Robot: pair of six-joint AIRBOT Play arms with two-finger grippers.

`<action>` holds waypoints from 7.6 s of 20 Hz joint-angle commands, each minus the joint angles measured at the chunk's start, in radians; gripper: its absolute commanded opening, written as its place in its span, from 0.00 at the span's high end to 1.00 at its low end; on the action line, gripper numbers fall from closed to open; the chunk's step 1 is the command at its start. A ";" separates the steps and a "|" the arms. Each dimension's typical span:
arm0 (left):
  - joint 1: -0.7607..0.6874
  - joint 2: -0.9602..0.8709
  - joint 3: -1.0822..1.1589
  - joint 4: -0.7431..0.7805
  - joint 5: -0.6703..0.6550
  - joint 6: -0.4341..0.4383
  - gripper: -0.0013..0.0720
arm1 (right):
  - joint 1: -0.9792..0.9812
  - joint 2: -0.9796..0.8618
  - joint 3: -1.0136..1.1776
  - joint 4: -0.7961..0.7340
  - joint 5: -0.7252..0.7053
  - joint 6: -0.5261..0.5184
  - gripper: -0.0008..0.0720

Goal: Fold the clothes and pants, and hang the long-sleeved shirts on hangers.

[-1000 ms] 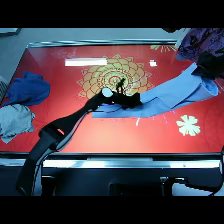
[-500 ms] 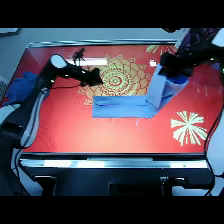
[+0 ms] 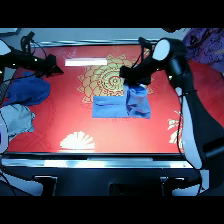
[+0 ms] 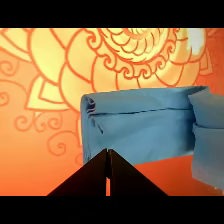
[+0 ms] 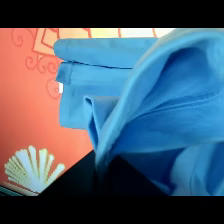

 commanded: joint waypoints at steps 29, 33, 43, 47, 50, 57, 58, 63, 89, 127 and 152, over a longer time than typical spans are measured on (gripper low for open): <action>0.113 0.042 -0.041 0.024 -0.056 0.003 0.96 | -0.280 0.018 0.000 0.363 -0.143 -0.172 0.33; 0.113 0.049 -0.041 0.025 -0.056 0.003 0.96 | -0.518 0.020 -0.111 0.389 -0.012 -0.288 0.31; 0.113 0.054 -0.041 0.026 -0.056 0.003 0.96 | -0.519 -0.083 -0.686 0.636 -0.203 -0.600 0.32; 0.113 0.054 -0.041 0.026 -0.055 0.003 0.96 | -0.462 -0.147 -0.686 0.655 -0.257 -0.620 0.33; 0.113 0.054 -0.041 0.026 -0.055 0.003 0.96 | -0.427 -0.165 -0.686 0.655 -0.313 -0.620 0.34; 0.113 0.054 -0.042 0.027 -0.055 0.003 0.96 | -0.406 -0.164 -0.684 0.691 -0.348 -0.619 0.95; 0.113 0.054 -0.042 0.026 -0.055 0.003 0.96 | -0.409 -0.159 -0.683 0.726 -0.348 -0.619 0.95; 0.113 0.054 -0.042 0.026 -0.055 0.003 0.96 | -0.409 -0.143 -0.483 0.678 -0.323 -0.485 0.95; 0.113 0.054 -0.042 0.027 -0.056 0.000 0.96 | -1.180 -0.106 -0.058 0.074 0.025 -0.079 0.95; 0.112 0.054 -0.042 0.026 -0.056 0.000 0.96 | -1.455 0.571 -1.077 -0.221 -0.151 0.067 0.52; -0.040 0.516 -0.444 0.304 0.151 0.114 0.95 | 0.000 0.512 -0.608 -0.216 -0.408 -0.317 0.95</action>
